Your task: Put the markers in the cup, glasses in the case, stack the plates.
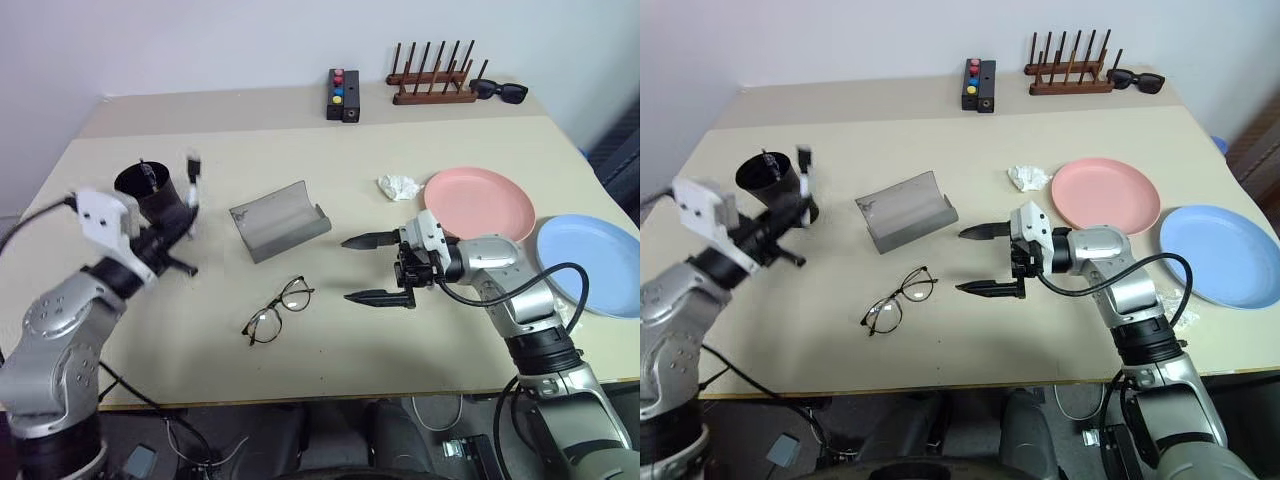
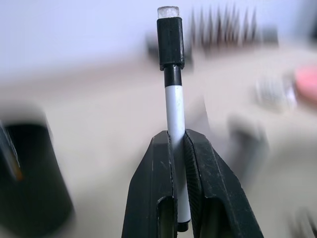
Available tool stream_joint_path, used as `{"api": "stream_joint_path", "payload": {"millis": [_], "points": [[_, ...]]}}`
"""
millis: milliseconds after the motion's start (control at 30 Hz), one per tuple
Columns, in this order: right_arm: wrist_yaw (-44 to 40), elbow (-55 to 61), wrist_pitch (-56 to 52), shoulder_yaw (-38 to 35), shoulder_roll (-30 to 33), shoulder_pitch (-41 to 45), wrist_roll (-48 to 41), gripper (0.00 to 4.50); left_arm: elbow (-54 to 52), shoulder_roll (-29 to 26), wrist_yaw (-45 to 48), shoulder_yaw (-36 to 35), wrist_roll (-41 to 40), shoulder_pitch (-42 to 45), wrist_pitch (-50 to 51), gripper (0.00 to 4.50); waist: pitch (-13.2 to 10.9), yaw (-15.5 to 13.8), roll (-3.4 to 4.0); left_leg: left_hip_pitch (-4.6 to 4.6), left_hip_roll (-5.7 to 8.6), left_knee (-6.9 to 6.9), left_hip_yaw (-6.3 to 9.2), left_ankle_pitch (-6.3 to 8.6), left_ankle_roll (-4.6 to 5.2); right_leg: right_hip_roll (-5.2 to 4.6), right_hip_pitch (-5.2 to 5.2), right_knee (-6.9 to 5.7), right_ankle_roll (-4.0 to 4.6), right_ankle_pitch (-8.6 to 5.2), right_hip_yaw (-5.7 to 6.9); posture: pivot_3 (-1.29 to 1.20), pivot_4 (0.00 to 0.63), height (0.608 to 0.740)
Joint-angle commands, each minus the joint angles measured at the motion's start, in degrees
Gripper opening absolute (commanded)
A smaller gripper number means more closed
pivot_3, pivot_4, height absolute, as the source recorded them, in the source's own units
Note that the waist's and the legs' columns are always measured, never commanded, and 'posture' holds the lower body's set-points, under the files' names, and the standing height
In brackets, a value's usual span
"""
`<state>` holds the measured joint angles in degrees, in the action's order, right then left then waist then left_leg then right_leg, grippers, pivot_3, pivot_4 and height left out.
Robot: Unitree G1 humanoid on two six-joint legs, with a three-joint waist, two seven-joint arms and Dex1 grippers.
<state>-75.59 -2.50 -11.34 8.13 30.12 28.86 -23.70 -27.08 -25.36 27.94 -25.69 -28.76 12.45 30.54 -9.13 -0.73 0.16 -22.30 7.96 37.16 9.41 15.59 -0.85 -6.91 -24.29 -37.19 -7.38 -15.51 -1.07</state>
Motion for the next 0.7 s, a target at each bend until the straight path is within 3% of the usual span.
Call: {"api": "stream_joint_path", "payload": {"millis": [33,367,700], "points": [[0.7,-0.2,1.1,-0.6,-1.1,2.1,-0.2,4.50,7.1,1.2,-4.6,-1.2,4.6,3.9,-9.4,0.02,0.0,0.2,-0.01,0.00,0.00,-0.01,0.00,0.00,0.00,0.01,0.00,0.01,0.00,0.00,0.01,0.00,0.150,0.740],[0.3,-2.9,4.0,-0.6,-2.1,1.9,0.6,4.50,28.9,5.5,-14.1,-4.6,9.3,12.4,-35.4,0.02,-0.1,0.0,-0.35,-0.07,0.01,0.10,-0.01,0.00,0.02,0.01,-0.04,0.03,-0.08,0.06,0.01,0.00,0.150,0.740],[-0.1,-5.0,5.9,-1.1,-2.3,2.3,0.8,4.50,40.1,2.9,-19.3,-3.2,13.4,17.2,-42.0,0.02,0.0,0.3,-0.51,-0.09,0.02,0.12,0.00,0.00,0.02,0.02,-0.06,0.01,-0.13,0.09,0.01,0.00,0.150,0.740]]}}
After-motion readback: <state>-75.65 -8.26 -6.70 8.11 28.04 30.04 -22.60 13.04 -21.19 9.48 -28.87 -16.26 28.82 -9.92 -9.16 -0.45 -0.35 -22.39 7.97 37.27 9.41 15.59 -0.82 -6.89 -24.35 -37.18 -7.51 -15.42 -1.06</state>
